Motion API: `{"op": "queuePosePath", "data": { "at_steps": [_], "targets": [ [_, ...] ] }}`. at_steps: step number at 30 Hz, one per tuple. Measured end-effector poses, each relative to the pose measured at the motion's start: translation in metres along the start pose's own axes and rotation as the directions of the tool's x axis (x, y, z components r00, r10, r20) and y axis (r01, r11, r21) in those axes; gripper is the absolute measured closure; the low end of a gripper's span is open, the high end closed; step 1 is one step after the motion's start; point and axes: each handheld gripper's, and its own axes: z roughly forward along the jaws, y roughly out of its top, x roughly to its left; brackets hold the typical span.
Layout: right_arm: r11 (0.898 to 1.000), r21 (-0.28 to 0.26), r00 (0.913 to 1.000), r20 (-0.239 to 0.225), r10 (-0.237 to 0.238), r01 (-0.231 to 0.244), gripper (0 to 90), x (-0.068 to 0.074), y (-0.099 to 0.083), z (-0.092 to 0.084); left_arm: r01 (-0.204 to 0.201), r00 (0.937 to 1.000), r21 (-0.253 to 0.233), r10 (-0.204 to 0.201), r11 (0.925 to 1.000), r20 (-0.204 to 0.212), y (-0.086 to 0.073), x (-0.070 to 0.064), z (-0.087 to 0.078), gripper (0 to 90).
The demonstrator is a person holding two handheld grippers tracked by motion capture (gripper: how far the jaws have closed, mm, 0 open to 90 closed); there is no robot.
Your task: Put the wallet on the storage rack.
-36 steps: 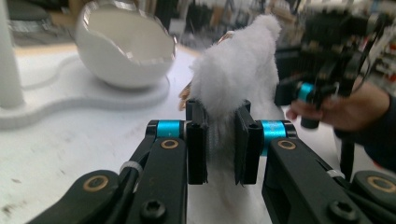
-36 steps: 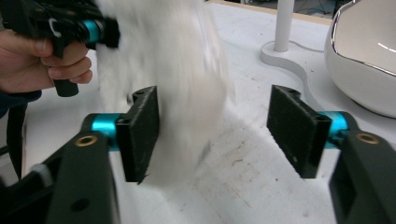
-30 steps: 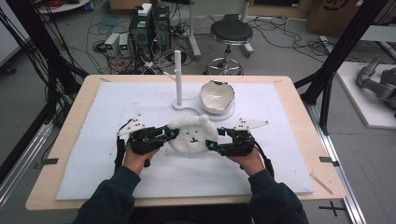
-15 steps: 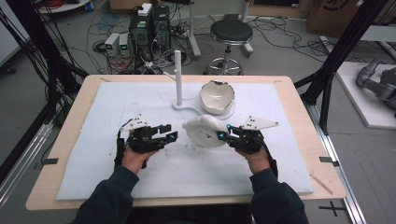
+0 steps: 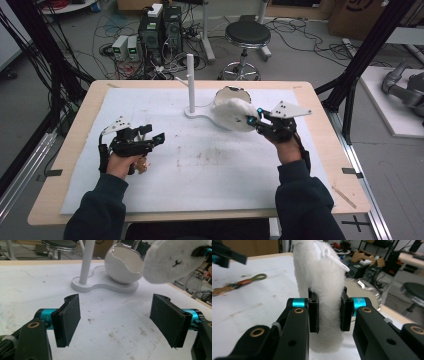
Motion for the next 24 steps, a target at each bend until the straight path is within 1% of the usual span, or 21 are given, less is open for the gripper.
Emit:
{"op": "queuePosePath", "data": {
  "at_steps": [1, 2, 3, 4, 6, 8, 10, 11, 12, 13, 15, 16, 17, 18, 19, 21, 22, 24],
  "targets": [
    [1.000, 0.008, 1.0000, 0.005, -0.008, 0.008, 75.4, -0.005, 0.005, 0.002, 0.005, 1.0000, 0.002, -0.005, 1.0000, -0.002, -0.001, 0.001, 0.000, 24.3],
    [1.000, 0.013, 0.9996, 0.015, -0.024, 0.023, 75.5, -0.015, 0.013, 0.005, 0.012, 0.9999, 0.003, -0.012, 0.9999, -0.004, -0.002, 0.003, -0.001, 24.3],
    [1.000, 0.013, 0.9996, 0.015, -0.024, 0.023, 75.5, -0.015, 0.013, 0.005, 0.012, 0.9999, 0.003, -0.012, 0.9999, -0.004, -0.002, 0.003, -0.001, 24.4],
    [0.999, 0.023, 0.9989, 0.026, -0.039, 0.039, 75.5, -0.023, 0.021, 0.009, 0.013, 0.9999, -0.002, -0.013, 0.9999, -0.009, -0.003, 0.004, -0.001, 25.0],
    [0.998, 0.037, 0.9984, 0.031, -0.048, 0.047, 75.4, -0.031, 0.028, 0.014, 0.013, 0.9998, -0.003, -0.013, 0.9999, -0.013, -0.002, 0.005, -0.002, 25.1],
    [0.997, 0.046, 0.9971, 0.042, -0.063, 0.061, 75.4, -0.037, 0.033, 0.018, 0.016, 0.9997, -0.018, -0.016, 0.9997, -0.017, -0.002, 0.008, -0.004, 25.1],
    [0.996, 0.055, 0.9965, 0.044, -0.072, 0.069, 75.4, -0.042, 0.036, 0.022, 0.020, 0.9996, -0.024, -0.020, 0.9995, -0.020, -0.002, 0.010, -0.006, 25.1],
    [0.996, 0.055, 0.9965, 0.044, -0.072, 0.069, 75.4, -0.042, 0.036, 0.022, 0.020, 0.9996, -0.024, -0.020, 0.9995, -0.020, -0.002, 0.010, -0.006, 25.1],
    [0.995, 0.070, 0.9954, 0.052, -0.080, 0.077, 75.4, -0.046, 0.038, 0.027, 0.021, 0.9995, -0.023, -0.021, 0.9995, -0.023, -0.002, 0.011, -0.007, 25.1],
    [0.994, 0.072, 0.9947, 0.052, -0.089, 0.085, 75.5, -0.048, 0.038, 0.030, 0.024, 0.9992, -0.025, -0.025, 0.9994, -0.032, -0.002, 0.013, -0.009, 25.1],
    [0.994, 0.076, 0.9946, 0.054, -0.089, 0.085, 75.4, -0.050, 0.037, 0.032, 0.028, 0.9990, -0.027, -0.029, 0.9992, -0.033, -0.002, 0.013, -0.009, 25.1],
    [0.990, 0.093, 0.9919, 0.061, -0.112, 0.106, 75.4, -0.053, 0.034, 0.038, 0.031, 0.9988, -0.025, -0.032, 0.9992, -0.035, -0.003, 0.014, -0.009, 25.1],
    [0.990, 0.093, 0.9919, 0.061, -0.112, 0.106, 75.4, -0.053, 0.034, 0.038, 0.031, 0.9988, -0.025, -0.032, 0.9992, -0.035, -0.003, 0.014, -0.009, 25.1],
    [0.987, 0.115, 0.9904, 0.067, -0.121, 0.113, 75.4, -0.055, 0.032, 0.044, 0.031, 0.9988, -0.023, -0.032, 0.9992, -0.038, -0.003, 0.015, -0.009, 25.1],
    [0.987, 0.115, 0.9904, 0.067, -0.121, 0.113, 75.4, -0.055, 0.032, 0.044, 0.033, 0.9987, -0.024, -0.034, 0.9992, -0.038, -0.004, 0.015, -0.009, 25.1],
    [0.984, 0.129, 0.9887, 0.072, -0.131, 0.121, 75.4, -0.057, 0.029, 0.050, 0.040, 0.9984, -0.023, -0.040, 0.9990, -0.040, -0.004, 0.016, -0.009, 25.1],
    [0.980, 0.144, 0.9853, 0.085, -0.148, 0.135, 75.3, -0.058, 0.026, 0.056, 0.039, 0.9984, -0.021, -0.039, 0.9990, -0.040, -0.004, 0.016, -0.009, 25.1],
    [0.974, 0.156, 0.9802, 0.082, -0.180, 0.166, 75.3, -0.058, 0.024, 0.063, 0.038, 0.9983, -0.019, -0.039, 0.9991, -0.043, -0.004, 0.016, -0.009, 25.1]
  ]
}}
